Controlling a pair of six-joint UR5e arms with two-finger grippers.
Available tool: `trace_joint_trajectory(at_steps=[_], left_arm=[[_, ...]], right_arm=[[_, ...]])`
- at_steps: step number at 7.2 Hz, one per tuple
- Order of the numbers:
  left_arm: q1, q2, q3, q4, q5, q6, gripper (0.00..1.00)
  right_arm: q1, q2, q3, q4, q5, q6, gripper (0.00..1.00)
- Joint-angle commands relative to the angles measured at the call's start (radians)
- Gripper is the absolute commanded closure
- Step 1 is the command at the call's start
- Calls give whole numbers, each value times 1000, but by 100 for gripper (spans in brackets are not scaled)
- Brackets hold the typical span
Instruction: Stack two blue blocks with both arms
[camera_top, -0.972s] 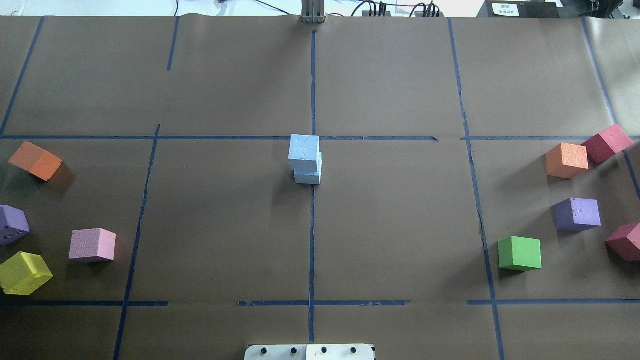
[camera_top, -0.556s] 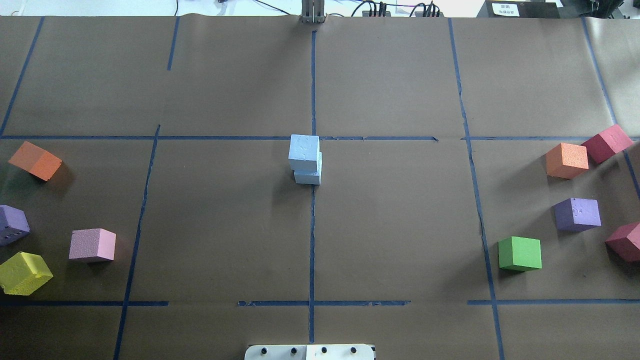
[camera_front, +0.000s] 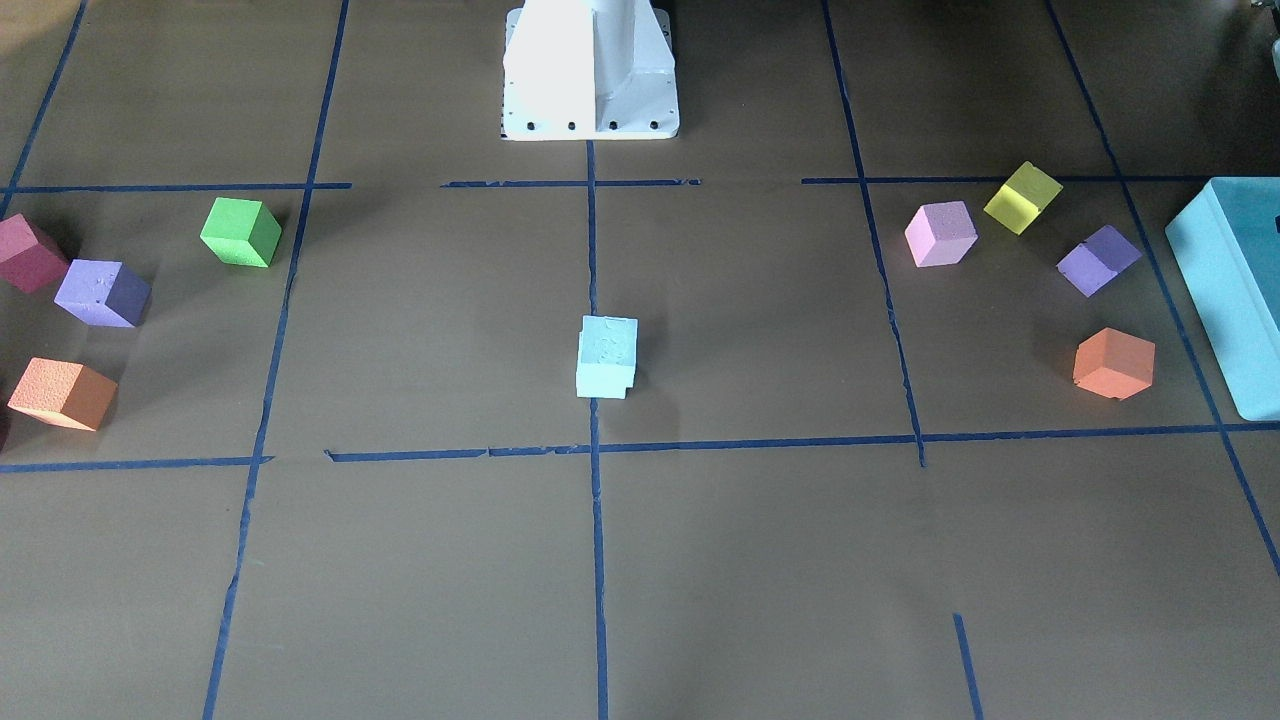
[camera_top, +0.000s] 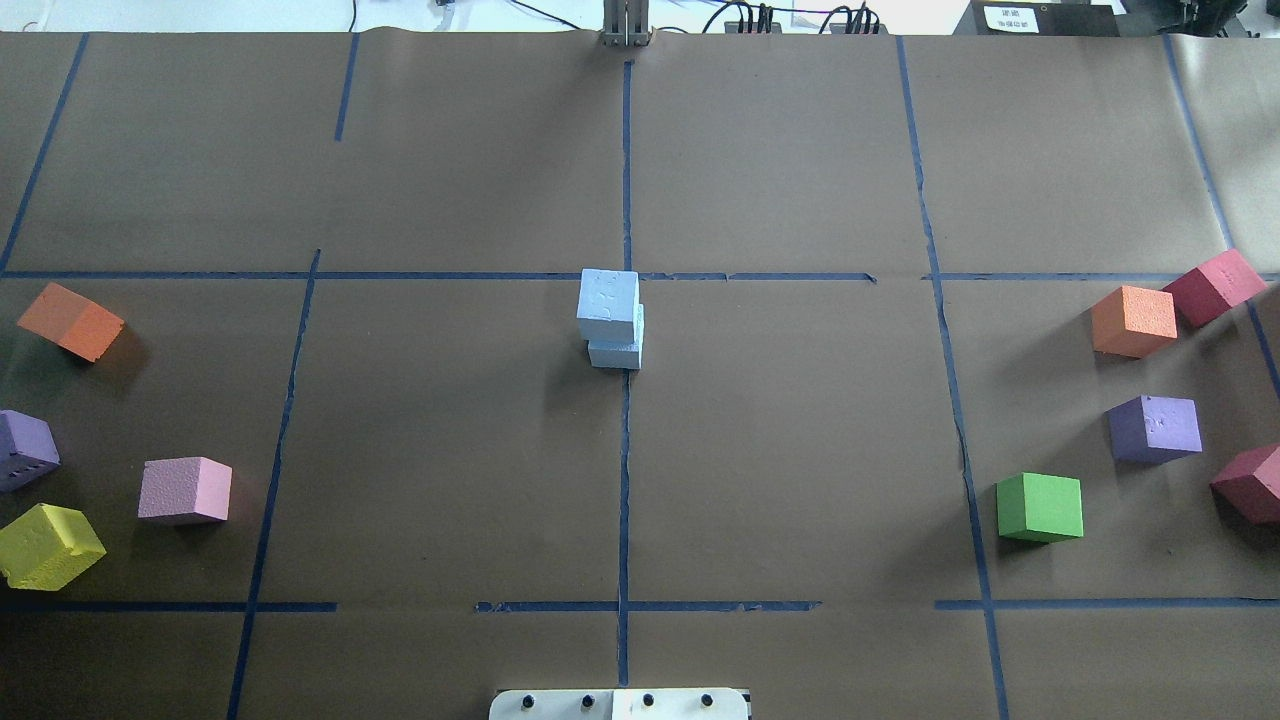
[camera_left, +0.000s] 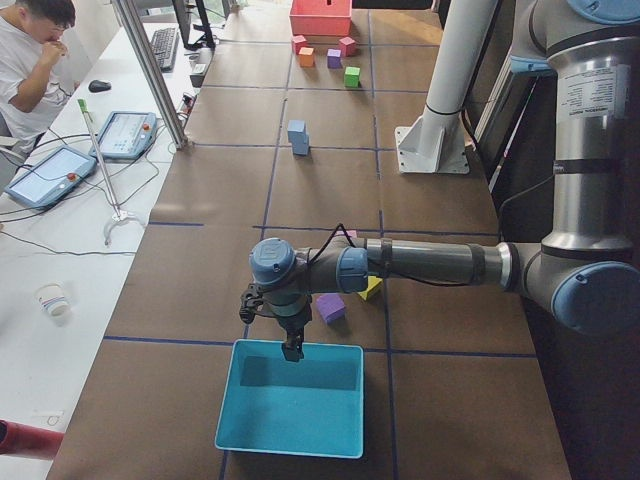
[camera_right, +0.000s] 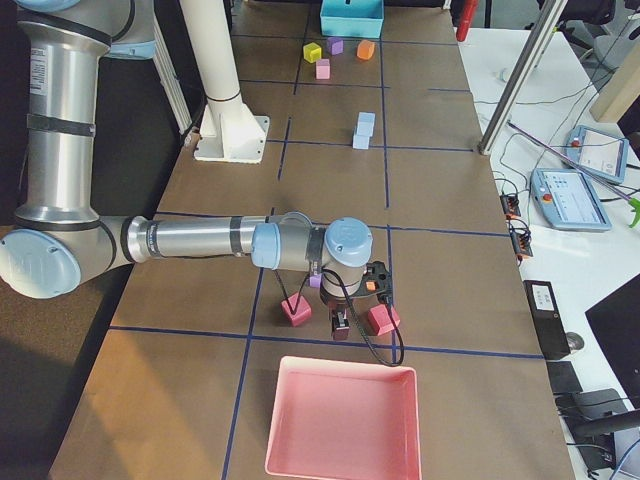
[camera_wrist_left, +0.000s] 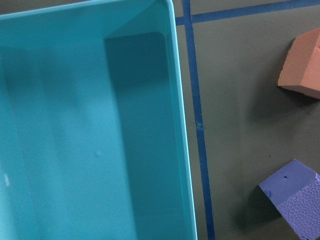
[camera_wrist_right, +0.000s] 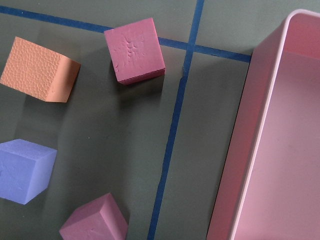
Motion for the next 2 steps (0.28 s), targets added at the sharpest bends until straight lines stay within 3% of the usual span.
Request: trace_joint_trajectory(at_steps=[1,2], left_arm=[[0,0,-4,1,0,0,0],[0,0,-7,2,1,0,0]], right_arm=[[-8,1,2,1,1,3,0],[-9,1,0,0,1,3,0]])
